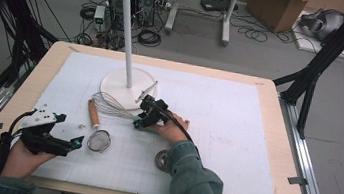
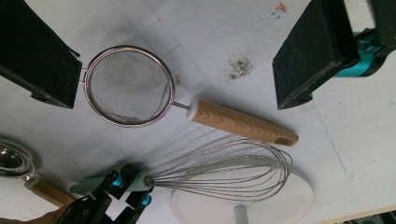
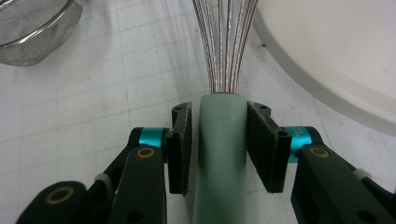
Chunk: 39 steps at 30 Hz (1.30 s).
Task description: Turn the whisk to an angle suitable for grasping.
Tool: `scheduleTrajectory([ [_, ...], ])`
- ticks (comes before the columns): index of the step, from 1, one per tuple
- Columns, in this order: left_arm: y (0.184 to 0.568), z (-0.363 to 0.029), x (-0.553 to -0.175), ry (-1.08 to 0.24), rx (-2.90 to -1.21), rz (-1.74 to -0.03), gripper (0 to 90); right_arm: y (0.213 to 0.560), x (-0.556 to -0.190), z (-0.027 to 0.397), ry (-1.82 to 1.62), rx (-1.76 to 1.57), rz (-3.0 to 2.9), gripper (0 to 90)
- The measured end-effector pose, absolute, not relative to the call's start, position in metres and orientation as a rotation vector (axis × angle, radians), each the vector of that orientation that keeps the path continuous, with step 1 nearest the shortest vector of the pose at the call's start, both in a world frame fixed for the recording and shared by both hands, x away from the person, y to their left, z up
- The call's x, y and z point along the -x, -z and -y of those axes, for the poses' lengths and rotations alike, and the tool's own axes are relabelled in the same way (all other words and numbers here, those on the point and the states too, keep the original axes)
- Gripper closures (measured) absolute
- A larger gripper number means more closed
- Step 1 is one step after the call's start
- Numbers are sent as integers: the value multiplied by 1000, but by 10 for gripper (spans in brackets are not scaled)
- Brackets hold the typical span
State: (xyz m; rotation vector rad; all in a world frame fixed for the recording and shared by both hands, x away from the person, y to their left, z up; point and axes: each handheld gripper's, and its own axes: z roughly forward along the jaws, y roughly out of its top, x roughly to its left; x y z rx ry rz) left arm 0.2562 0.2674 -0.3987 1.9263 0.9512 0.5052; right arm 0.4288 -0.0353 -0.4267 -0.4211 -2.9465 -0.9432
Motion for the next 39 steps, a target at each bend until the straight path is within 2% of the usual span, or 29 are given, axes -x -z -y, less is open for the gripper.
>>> scheduleTrajectory([
  [16, 399, -269, -256, -505, -1922, -959, 18, 426, -430, 36, 942, 425, 2949, 683],
  [39, 399, -268, -257, -503, -1927, -944, 18, 420, -427, 45, 957, 385, 2946, 692],
])
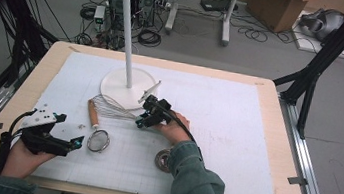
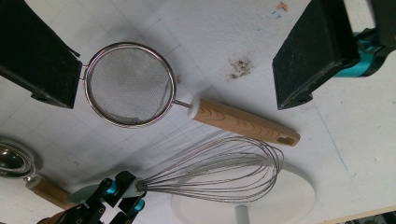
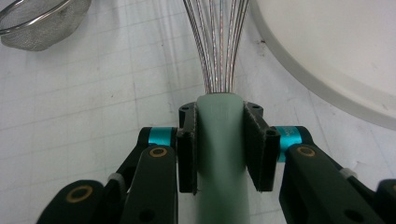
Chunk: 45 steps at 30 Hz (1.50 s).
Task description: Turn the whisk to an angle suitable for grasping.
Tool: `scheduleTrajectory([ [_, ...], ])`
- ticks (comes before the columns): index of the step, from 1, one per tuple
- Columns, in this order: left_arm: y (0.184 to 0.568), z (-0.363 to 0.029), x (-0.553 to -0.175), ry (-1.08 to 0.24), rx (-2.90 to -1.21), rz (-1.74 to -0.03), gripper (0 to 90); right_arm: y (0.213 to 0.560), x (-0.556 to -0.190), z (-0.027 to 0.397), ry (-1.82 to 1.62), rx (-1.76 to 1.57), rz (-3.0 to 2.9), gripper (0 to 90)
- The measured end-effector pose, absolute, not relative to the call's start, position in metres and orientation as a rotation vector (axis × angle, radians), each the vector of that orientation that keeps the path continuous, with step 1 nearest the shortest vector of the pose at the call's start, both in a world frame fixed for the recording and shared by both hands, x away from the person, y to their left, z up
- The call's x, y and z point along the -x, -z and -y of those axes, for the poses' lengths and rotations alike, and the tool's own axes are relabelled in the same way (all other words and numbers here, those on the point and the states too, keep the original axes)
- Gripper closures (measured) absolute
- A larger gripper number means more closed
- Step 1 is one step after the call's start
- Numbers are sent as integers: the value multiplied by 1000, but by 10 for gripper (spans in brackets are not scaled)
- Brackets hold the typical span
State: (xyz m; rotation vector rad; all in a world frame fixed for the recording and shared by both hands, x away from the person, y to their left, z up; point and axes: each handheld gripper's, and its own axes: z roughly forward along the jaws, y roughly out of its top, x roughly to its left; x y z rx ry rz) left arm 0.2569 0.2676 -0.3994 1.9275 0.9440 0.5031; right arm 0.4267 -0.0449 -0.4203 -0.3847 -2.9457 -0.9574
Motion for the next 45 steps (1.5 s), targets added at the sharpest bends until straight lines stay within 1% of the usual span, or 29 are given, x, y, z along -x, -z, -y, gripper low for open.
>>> scheduleTrajectory([
  [9, 400, -266, -257, -498, -1928, -941, 18, 409, -423, 54, 1005, 371, 2944, 693],
  [29, 401, -259, -257, -480, -1939, -907, 18, 399, -410, 85, 1040, 375, 2934, 692],
  [45, 400, -255, -256, -468, -1943, -876, 18, 394, -396, 101, 1053, 328, 2938, 692],
])
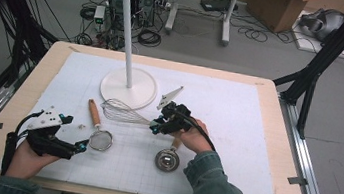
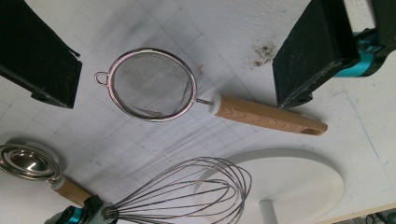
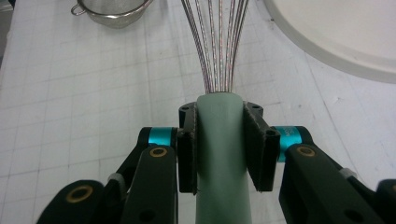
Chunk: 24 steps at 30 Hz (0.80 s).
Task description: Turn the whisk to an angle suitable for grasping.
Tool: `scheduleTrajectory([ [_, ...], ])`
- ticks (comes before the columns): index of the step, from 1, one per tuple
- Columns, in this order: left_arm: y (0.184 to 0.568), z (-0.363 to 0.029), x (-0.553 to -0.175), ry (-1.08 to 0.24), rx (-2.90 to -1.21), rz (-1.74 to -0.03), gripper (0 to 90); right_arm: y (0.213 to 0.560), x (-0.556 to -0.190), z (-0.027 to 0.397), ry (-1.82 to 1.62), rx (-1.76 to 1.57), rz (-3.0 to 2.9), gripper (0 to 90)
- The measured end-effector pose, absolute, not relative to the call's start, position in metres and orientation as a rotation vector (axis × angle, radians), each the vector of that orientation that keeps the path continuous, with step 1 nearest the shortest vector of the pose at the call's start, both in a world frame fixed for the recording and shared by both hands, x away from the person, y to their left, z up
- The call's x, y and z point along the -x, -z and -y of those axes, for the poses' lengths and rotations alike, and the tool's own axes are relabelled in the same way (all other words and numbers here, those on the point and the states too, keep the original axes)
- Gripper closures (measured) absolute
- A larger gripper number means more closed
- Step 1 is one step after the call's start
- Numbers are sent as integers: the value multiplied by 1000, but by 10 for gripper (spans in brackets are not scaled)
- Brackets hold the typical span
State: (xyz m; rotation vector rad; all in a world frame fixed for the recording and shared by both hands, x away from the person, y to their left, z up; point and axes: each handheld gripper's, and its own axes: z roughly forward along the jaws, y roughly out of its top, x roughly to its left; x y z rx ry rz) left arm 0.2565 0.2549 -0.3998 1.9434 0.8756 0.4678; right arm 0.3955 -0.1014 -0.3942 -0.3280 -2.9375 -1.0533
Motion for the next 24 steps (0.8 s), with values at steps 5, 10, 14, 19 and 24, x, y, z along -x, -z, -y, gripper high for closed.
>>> scheduleTrajectory([
  [5, 400, -253, -257, -461, -1946, -865, 18, 394, -393, 106, 1051, 325, 2937, 692],
  [10, 400, -250, -257, -456, -1953, -856, 18, 395, -390, 111, 1054, 319, 2932, 692],
  [14, 400, -250, -257, -453, -1952, -853, 18, 395, -388, 112, 1061, 308, 2930, 692],
  [19, 400, -249, -257, -448, -1952, -846, 18, 395, -385, 113, 1051, 286, 2930, 692],
  [24, 399, -247, -257, -448, -1956, -834, 18, 397, -382, 115, 1045, 264, 2924, 692],
])
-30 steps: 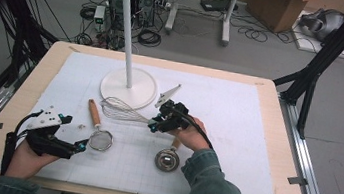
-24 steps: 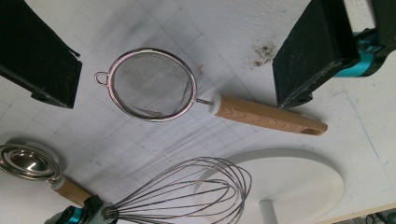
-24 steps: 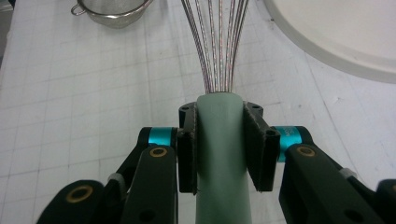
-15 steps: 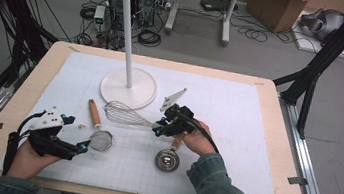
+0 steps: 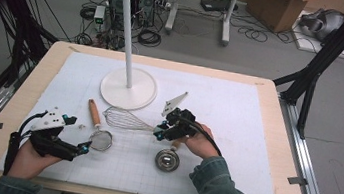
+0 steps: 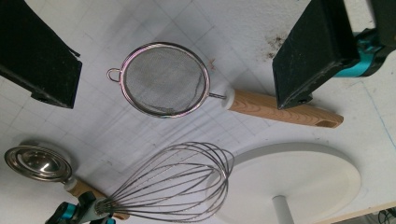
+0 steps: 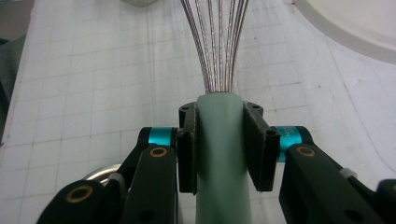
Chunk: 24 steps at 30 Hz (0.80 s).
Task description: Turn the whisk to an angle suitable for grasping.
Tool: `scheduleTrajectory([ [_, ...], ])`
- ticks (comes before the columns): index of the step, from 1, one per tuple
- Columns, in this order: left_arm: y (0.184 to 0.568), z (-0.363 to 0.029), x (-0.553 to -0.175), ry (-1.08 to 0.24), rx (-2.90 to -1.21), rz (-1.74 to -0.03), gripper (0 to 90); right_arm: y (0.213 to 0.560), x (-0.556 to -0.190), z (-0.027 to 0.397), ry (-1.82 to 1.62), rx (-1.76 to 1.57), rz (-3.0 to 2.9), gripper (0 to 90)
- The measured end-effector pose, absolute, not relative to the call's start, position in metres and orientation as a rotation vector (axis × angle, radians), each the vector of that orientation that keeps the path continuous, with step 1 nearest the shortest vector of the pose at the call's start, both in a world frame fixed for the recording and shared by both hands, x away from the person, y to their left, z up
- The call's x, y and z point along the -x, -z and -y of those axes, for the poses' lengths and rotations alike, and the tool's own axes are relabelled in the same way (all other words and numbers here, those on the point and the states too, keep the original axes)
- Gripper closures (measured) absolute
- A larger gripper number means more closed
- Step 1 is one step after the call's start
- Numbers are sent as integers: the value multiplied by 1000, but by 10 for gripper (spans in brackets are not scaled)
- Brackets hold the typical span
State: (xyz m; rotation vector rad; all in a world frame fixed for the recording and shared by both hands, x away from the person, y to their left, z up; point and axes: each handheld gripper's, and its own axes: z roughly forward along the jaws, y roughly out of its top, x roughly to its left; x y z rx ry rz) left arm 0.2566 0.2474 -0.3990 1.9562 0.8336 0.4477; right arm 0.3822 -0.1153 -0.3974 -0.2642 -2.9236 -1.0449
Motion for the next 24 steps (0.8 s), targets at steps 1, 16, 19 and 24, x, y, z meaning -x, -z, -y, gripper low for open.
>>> scheduleTrajectory([
  [1, 399, -247, -257, -445, -1956, -832, 18, 398, -382, 116, 1038, 254, 2930, 692],
  [16, 396, -230, -262, -416, -1986, -764, 18, 410, -378, 126, 1002, 190, 2935, 691],
  [19, 395, -227, -263, -415, -1987, -757, 18, 411, -377, 127, 1010, 193, 2928, 691],
  [24, 394, -222, -264, -407, -1991, -741, 18, 417, -376, 128, 1022, 194, 2922, 690],
])
